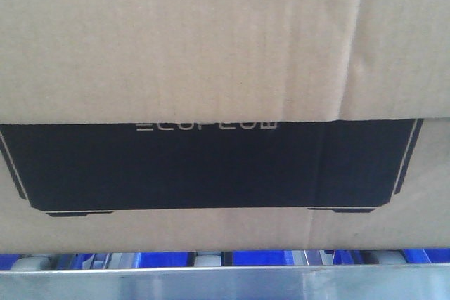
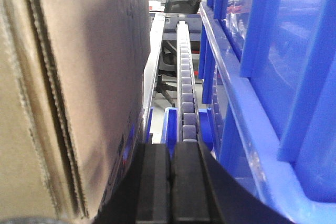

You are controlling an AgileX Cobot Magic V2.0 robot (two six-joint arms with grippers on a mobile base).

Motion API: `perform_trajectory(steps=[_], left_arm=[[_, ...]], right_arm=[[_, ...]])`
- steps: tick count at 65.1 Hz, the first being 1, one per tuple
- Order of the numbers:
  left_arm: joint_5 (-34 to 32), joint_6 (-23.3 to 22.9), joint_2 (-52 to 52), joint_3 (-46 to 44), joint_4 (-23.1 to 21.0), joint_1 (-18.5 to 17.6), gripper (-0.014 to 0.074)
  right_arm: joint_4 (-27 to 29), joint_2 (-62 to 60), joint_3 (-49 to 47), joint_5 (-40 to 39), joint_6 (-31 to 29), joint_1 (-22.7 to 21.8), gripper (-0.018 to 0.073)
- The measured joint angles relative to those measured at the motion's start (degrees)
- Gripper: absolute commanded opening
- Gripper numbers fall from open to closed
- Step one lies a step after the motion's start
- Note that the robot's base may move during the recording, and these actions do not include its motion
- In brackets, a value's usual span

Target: Grab box from left shelf to table start

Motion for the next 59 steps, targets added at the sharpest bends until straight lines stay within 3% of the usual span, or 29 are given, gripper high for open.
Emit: perform_trajectory(steps=[13,31,46,59], left_arm=[[8.4,0.0,-0.1,-11.7,0.4,0.0,-0.0093],[15.9,0.0,0.0,-21.3,1.1,0.0,-0.0093],[21.2,0.0,7.7,-30.1,1.1,0.0,-0.0093],[22.6,0.0,15.9,-37.1,-5.1,0.0,-0.0093]], right_arm=[[0.0,0.0,0.0,0.0,0.0,0.0,0.0048],[0.0,0.0,0.0,0.0,0.0,0.0,0.0048],[0.0,0.0,0.0,0.0,0.0,0.0,0.0048],[0.0,0.0,0.0,0.0,0.0,0.0,0.0048]])
